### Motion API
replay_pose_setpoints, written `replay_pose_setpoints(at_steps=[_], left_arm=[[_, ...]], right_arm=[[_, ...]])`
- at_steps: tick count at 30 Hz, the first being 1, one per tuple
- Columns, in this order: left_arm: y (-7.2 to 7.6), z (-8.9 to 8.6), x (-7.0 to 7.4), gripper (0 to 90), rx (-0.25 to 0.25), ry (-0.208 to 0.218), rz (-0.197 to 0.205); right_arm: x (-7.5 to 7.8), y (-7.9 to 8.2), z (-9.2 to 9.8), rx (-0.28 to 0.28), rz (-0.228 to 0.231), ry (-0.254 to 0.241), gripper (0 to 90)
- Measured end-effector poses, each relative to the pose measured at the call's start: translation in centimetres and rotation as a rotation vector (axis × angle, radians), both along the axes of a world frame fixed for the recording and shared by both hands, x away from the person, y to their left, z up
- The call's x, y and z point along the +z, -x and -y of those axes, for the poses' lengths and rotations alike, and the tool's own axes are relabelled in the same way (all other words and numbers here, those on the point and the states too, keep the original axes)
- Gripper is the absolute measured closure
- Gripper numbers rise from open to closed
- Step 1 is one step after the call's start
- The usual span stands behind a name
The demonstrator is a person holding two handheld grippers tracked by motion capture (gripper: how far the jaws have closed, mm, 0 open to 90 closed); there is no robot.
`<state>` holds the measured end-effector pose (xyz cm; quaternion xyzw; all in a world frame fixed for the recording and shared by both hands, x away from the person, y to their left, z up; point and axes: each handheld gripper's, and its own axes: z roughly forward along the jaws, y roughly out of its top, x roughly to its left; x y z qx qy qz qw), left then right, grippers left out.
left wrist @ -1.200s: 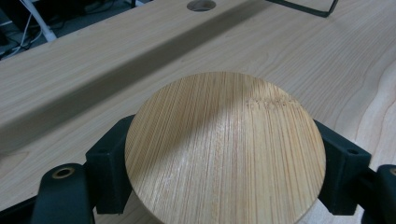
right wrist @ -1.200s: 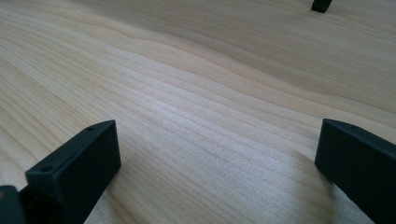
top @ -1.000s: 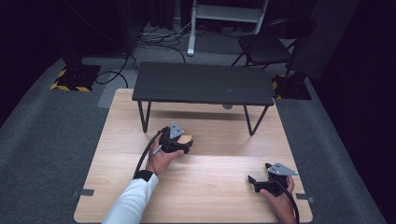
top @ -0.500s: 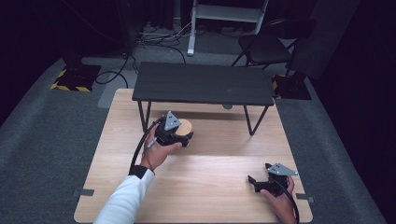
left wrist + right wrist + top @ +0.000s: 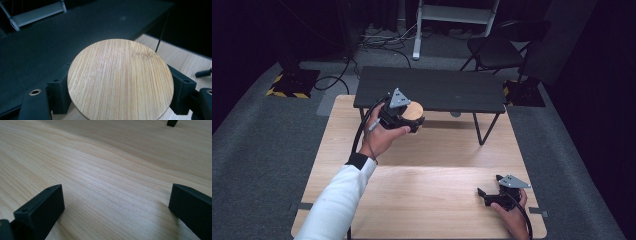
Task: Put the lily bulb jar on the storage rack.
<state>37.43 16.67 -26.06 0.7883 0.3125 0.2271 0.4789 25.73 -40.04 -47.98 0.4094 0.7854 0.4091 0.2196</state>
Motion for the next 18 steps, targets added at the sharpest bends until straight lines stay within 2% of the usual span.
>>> replay_pose_setpoints(at_steps=[2,4,8,11,12,18], left_arm=[[-0.5,0.1,1.0,23.4,-0.002,0.006,0.006],[-0.7,0.2,1.3,23.4,-0.001,0.008,0.007],[-2.2,0.3,2.6,23.3,0.016,0.041,0.005],[-2.6,0.6,2.9,23.3,0.027,0.032,0.016],[-3.2,0.9,3.1,23.3,0.031,0.023,0.021],[-4.8,1.5,3.0,23.2,0.055,0.035,0.035]], right_arm=[[0.0,0.0,0.0,0.001,-0.001,-0.001,0.0],[0.0,0.0,0.0,0.001,-0.001,-0.001,0.0],[0.0,0.0,0.0,0.001,-0.001,-0.001,0.0],[0.0,0.0,0.0,0.001,-0.001,-0.001,0.0],[0.0,0.0,0.0,0.001,-0.001,-0.001,0.0],[0.0,0.0,0.0,0.002,-0.001,0.000,0.0]])
